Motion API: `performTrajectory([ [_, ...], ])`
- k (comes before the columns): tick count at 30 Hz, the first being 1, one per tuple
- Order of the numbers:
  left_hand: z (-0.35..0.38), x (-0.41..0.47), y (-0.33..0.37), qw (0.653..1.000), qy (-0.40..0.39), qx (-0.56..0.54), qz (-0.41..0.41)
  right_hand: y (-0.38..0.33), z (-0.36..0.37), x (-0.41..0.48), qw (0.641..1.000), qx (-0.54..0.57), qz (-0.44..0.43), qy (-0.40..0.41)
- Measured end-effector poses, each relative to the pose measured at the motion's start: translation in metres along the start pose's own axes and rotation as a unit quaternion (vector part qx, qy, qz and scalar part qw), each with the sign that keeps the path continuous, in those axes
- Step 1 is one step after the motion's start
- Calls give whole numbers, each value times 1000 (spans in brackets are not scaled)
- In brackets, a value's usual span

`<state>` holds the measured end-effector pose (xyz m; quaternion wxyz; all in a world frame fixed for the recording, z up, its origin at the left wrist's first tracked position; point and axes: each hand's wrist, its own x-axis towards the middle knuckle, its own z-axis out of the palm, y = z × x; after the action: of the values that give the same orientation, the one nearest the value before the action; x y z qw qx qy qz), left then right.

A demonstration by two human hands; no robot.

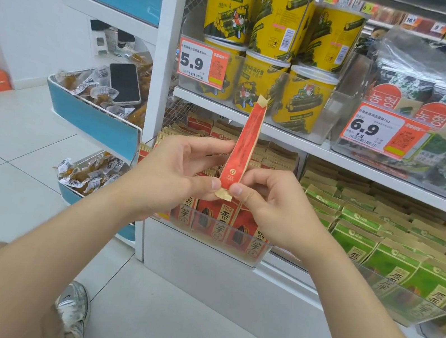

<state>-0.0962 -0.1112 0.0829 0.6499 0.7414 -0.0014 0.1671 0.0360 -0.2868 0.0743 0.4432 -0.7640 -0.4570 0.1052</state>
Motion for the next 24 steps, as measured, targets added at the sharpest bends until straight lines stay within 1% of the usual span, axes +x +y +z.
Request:
performTrajectory([
  [4, -1, 0, 0, 1000, -2, 0, -1, -1, -2, -1, 1000, 15, -4, -2],
  [8, 0, -1, 3, 1000, -18, 14, 7, 3, -7, -2, 996, 69, -11, -51],
  [11, 1, -2, 4, 999, -27, 18, 1, 5, -7, -3, 995, 80, -18, -58],
  [14, 3, -3, 3, 1000, -21, 2, -15, -2, -2, -6, 996, 89, 4, -24],
  [16, 6, -4, 2, 999, -14, -13, -39, -6, 3, -8, 999, 31, 15, 27],
  [18, 9, -4, 1, 998, -1, 0, -57, -7, 8, -8, 995, -48, 24, 80],
  [20, 12, -4, 0, 997, 41, 30, -56, -10, 13, -8, 990, -83, 35, 111],
  [22, 15, -3, 0, 993, 93, 44, -55, -13, 16, -8, 988, -82, 47, 122],
  [24, 15, 0, 1, 991, 114, 20, -74, -15, 17, -7, 988, -45, 62, 137],
])
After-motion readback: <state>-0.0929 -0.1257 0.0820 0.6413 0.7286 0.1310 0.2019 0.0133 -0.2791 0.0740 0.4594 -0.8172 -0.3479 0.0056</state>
